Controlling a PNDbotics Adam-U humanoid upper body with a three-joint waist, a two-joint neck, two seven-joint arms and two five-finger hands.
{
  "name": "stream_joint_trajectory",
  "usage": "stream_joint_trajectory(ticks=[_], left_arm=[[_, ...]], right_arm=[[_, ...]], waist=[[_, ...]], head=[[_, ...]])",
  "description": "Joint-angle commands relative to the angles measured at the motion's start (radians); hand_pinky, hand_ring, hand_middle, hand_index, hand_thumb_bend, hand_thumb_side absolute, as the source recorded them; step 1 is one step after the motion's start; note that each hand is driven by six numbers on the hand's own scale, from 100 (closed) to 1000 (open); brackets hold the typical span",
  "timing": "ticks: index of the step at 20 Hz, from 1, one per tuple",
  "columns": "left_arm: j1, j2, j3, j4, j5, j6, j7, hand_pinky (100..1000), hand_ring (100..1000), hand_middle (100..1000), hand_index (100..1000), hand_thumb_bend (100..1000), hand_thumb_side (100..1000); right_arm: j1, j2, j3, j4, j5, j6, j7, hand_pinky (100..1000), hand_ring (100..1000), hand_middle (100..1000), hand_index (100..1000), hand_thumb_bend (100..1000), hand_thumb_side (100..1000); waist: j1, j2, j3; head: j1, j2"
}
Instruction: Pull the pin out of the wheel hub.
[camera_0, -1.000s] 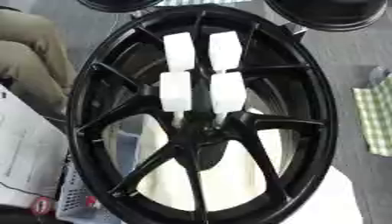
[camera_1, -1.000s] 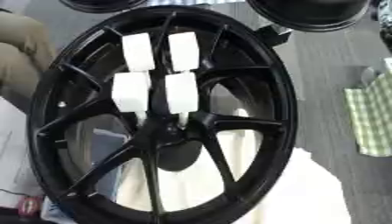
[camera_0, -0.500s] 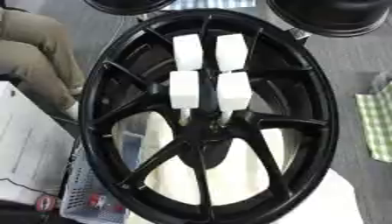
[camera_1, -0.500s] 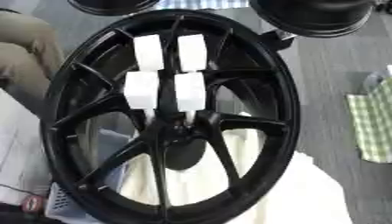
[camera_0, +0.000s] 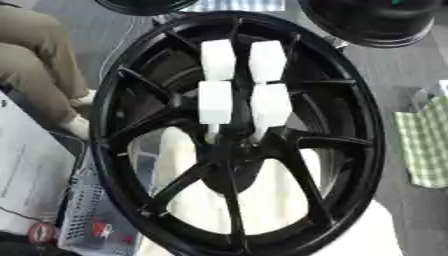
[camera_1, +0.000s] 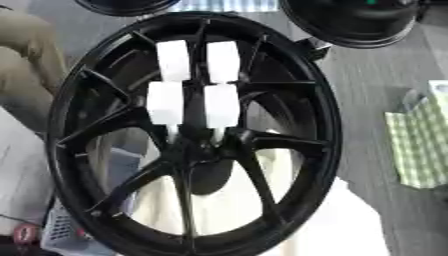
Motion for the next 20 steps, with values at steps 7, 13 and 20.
stream_joint_trajectory(ticks=[7,13,20], left_arm=[[-0.004,0.044,0.006,-0.018,0.003,0.003,-0.009,855,881,785,824,169,907],[-0.005,0.051,0.002,-0.018,0.003,0.009,-0.019,854,880,784,822,168,908],[-0.002,0.048,0.002,-0.018,0.005,0.013,-0.024,854,880,784,820,169,910]], right_arm=[[-0.205,0.086,0.136,0.120,0.092,-0.048,0.228,874,884,815,845,100,466],[-0.319,0.181,0.256,0.225,0.157,-0.088,0.306,876,889,823,846,100,483],[-0.391,0.265,0.291,0.331,0.165,-0.110,0.388,865,890,828,857,100,468]], waist=[[-0.007,-0.011,0.001],[-0.018,-0.008,0.007],[-0.015,-0.010,0.009]], head=[[-0.013,-0.004],[-0.015,-0.004],[-0.015,-0.001]])
